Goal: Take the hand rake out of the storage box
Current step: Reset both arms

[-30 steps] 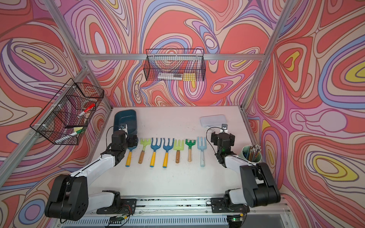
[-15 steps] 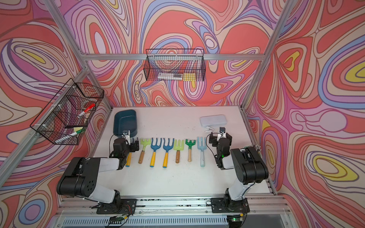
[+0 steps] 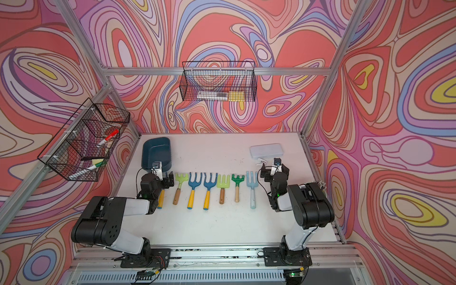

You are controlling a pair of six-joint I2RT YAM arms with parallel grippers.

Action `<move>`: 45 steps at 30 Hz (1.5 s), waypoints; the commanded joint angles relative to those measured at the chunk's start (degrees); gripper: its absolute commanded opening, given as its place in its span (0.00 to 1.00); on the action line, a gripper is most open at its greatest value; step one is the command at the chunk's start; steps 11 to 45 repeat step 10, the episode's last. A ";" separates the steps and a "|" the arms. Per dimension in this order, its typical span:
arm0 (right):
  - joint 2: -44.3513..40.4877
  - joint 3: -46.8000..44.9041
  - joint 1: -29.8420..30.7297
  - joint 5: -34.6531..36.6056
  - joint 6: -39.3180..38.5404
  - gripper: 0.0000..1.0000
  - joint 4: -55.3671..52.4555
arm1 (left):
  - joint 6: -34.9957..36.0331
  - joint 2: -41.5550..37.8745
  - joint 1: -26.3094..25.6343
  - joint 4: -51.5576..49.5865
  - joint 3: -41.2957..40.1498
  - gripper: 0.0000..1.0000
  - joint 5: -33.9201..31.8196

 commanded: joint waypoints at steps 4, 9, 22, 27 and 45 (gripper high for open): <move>0.46 1.01 -0.25 1.23 0.98 0.98 -1.96 | 0.56 0.46 -0.27 1.89 0.01 0.99 -1.29; 0.42 1.01 -0.26 1.32 0.94 0.98 -1.95 | 0.43 0.43 0.26 1.07 0.41 0.99 -0.01; 0.42 1.01 -0.26 1.29 0.89 0.98 -1.96 | 0.47 0.34 0.26 1.30 0.30 0.99 -0.02; 0.42 1.01 -0.26 1.29 0.89 0.98 -1.96 | 0.47 0.34 0.26 1.30 0.30 0.99 -0.02; 0.42 1.01 -0.26 1.29 0.89 0.98 -1.96 | 0.47 0.34 0.26 1.30 0.30 0.99 -0.02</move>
